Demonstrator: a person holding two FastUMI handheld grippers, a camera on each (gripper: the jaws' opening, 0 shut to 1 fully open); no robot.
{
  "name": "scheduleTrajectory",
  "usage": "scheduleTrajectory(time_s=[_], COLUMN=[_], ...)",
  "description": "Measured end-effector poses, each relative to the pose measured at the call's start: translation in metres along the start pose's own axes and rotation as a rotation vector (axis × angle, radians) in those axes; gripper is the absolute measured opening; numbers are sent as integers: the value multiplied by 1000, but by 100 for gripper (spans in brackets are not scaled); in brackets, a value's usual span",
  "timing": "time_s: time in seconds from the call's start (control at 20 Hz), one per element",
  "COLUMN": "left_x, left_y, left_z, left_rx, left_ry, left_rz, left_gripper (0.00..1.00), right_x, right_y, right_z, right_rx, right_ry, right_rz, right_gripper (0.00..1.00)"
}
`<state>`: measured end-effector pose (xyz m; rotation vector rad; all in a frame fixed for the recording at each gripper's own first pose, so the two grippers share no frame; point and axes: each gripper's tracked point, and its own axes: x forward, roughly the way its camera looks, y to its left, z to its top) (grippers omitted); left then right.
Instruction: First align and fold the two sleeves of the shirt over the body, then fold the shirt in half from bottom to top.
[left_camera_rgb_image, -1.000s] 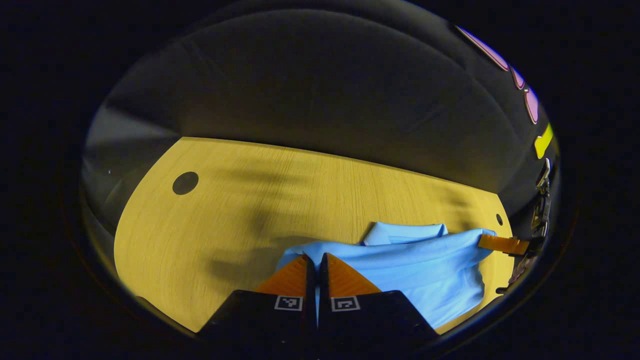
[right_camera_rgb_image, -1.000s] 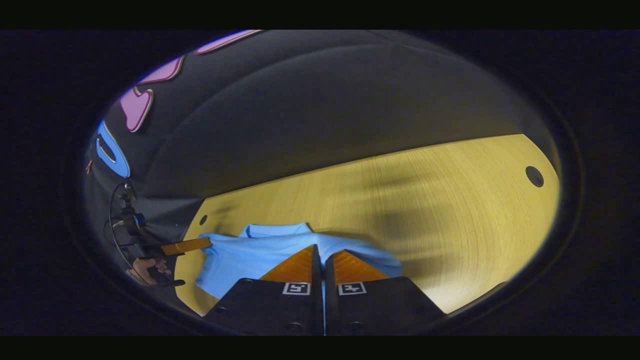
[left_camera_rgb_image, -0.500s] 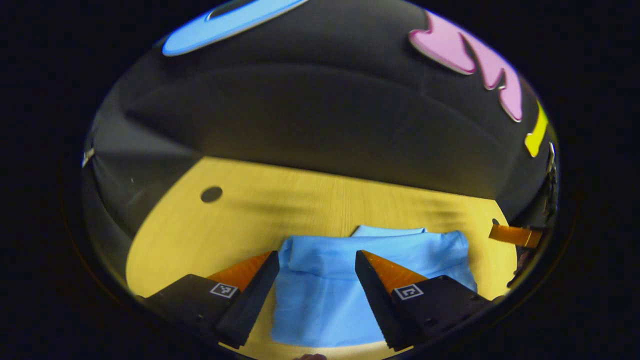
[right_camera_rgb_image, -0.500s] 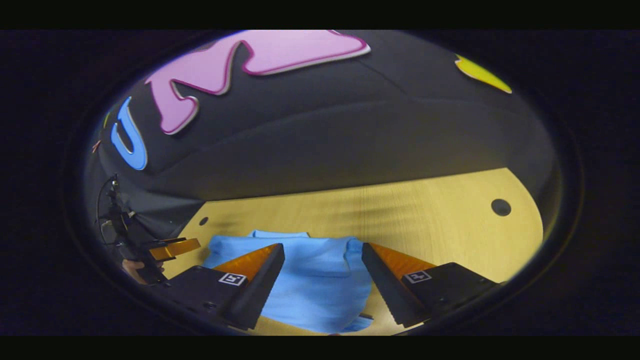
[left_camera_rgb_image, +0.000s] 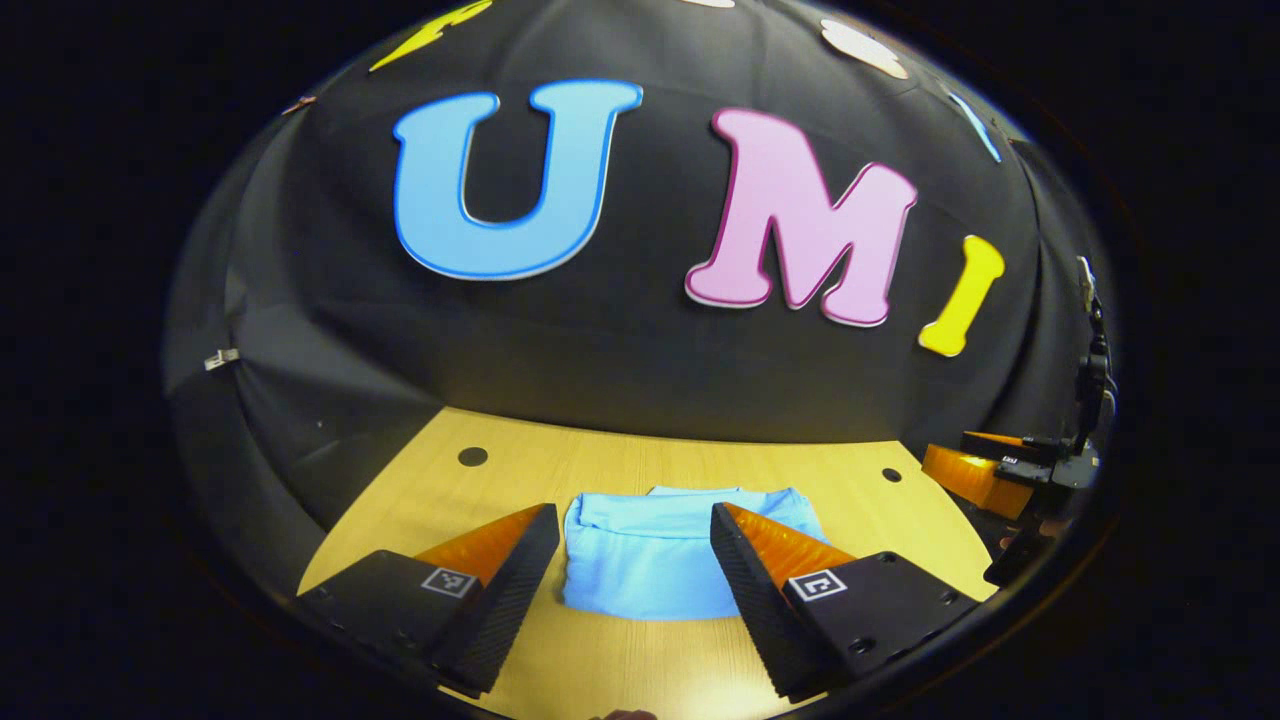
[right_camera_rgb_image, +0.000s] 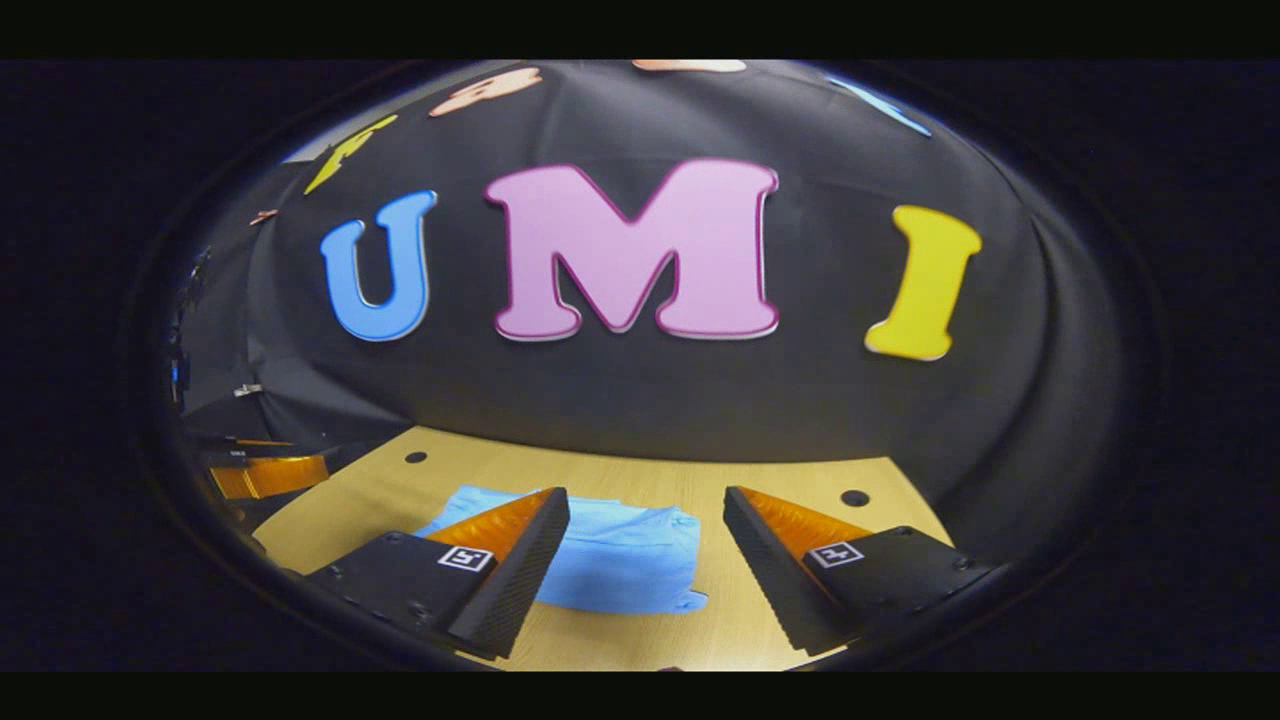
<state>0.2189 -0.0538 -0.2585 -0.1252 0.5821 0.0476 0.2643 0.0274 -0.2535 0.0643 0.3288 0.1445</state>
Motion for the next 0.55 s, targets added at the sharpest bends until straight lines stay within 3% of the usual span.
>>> scheduleTrajectory(time_s=[0.25, 0.55], left_x=[-123, -224], left_y=[-3, -16], left_z=[14, 54], left_rx=[59, 123], left_ry=[-118, -346], left_rz=[-77, -104], left_gripper=[97, 97], right_x=[-125, -216], right_y=[29, 72], right_z=[38, 60], right_rx=[-25, -53], right_ry=[-120, -178], right_rz=[-56, -86], right_gripper=[96, 96])
